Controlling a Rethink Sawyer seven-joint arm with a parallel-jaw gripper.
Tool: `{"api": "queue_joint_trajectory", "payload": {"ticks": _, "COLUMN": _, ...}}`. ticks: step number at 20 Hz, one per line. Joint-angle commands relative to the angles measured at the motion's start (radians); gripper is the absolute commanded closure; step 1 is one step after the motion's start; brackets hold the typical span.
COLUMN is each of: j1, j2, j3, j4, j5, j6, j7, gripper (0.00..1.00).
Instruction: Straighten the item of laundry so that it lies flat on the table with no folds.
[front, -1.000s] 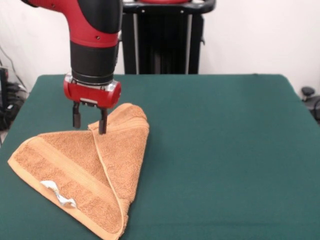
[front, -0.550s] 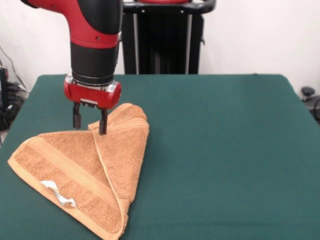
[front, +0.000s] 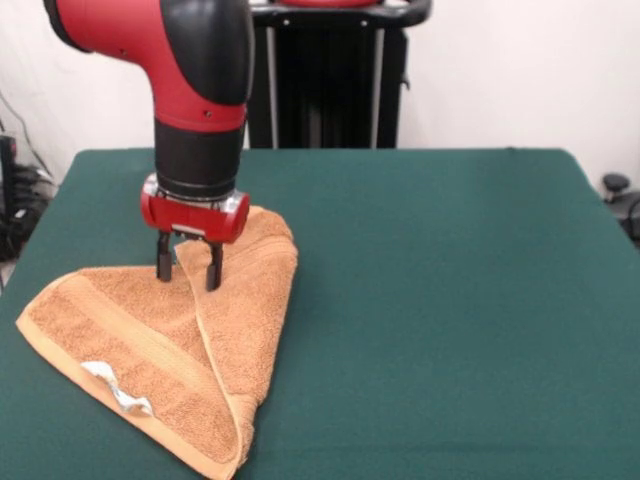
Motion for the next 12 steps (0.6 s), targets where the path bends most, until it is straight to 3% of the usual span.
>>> {"api": "queue_joint_trajectory", "payload": {"ticks": 1, "j1": 0.040, "j2": 0.096, "j3": 0.084, "j4": -0.018, "j5": 0.056, "j6": -0.032, "j7": 0.213, "gripper": 0.00}}
{"api": "queue_joint_trajectory", "payload": {"ticks": 8, "j1": 0.050, "j2": 0.098, "j3": 0.070, "j4": -0.031, "j5": 0.040, "j6": -0.058, "j7": 0.198, "gripper": 0.00}}
{"api": "queue_joint_trajectory", "payload": {"ticks": 9, "j1": 0.048, "j2": 0.098, "j3": 0.070, "j4": -0.031, "j5": 0.036, "j6": -0.066, "j7": 0.195, "gripper": 1.00}}
{"api": "queue_joint_trajectory", "payload": {"ticks": 12, "j1": 0.051, "j2": 0.099, "j3": 0.065, "j4": -0.036, "j5": 0.036, "j6": -0.063, "j7": 0.194, "gripper": 1.00}}
